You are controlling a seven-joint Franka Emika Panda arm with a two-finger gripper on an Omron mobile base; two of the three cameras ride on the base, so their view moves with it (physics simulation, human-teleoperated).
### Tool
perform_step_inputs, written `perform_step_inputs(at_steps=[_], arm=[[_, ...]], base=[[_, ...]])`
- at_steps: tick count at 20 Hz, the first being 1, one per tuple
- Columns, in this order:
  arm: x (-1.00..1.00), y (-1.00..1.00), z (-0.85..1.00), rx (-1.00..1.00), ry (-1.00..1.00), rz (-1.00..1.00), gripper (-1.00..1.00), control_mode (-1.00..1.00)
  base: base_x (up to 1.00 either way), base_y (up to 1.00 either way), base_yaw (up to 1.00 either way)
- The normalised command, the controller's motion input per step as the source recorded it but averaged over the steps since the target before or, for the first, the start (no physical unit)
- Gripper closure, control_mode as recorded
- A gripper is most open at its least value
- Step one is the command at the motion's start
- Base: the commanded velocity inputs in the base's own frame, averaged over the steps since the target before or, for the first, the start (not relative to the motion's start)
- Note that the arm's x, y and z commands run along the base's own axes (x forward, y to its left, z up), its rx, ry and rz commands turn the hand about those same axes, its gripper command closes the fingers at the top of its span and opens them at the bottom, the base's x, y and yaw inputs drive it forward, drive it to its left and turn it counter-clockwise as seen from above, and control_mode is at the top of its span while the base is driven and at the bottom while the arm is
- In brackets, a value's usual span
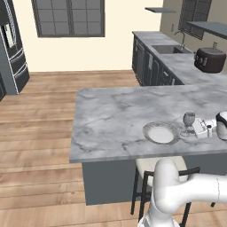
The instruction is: Retrieve the wine glasses from the counter and place one next to each plate.
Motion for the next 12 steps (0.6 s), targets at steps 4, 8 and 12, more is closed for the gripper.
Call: perform_step_inputs(at_steps=[4, 8, 12], arm=[[0.00, -0.11, 0.00, 0.00, 0.00, 0.00, -1.00, -1.00], [-0.16, -0.42, 0.20, 0.03, 0.00, 0.00, -1.00, -1.00], [-0.27, -0.47, 0.25, 0.04, 0.08, -0.01, -1.00, -1.00]], base=[[0.00, 0.00, 0.00], [0.00, 0.00, 0.00], [0.00, 0.00, 0.00]])
